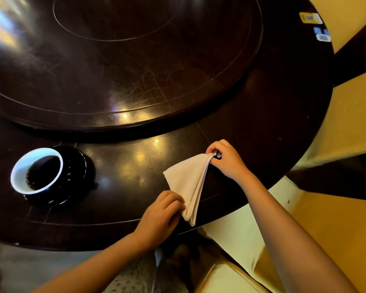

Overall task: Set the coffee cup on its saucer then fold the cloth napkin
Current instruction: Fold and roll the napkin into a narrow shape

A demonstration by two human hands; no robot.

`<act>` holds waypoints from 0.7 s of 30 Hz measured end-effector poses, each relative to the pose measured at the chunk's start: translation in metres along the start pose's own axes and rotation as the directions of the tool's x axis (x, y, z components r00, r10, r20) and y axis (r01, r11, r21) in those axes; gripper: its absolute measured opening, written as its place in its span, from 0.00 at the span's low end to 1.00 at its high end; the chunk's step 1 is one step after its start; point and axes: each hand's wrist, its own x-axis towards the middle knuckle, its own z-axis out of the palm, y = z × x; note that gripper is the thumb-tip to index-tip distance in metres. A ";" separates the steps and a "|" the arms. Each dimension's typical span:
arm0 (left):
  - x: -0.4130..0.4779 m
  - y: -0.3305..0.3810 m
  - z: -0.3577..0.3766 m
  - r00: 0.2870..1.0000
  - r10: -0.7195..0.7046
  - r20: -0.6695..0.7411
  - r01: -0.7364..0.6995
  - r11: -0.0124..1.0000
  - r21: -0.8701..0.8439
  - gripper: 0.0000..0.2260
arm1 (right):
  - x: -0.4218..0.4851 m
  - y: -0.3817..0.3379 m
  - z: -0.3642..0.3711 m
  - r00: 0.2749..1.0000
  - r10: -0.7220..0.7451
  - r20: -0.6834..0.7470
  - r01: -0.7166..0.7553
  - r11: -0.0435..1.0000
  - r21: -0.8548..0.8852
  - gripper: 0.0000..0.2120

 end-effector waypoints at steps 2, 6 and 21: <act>-0.004 0.002 0.004 1.000 -0.007 -0.004 0.007 1.000 0.016 0.08 | -0.001 0.001 0.001 1.000 -0.008 -0.009 0.008 1.000 -0.009 0.05; -0.009 0.012 0.010 1.000 -0.018 -0.002 0.018 0.999 0.037 0.16 | -0.003 0.001 0.003 0.999 -0.024 -0.033 0.024 1.000 -0.019 0.05; 0.001 0.001 -0.002 0.978 -0.143 -0.149 0.155 0.986 0.068 0.09 | -0.040 0.012 0.004 0.983 -0.047 -0.175 0.014 0.983 -0.184 0.08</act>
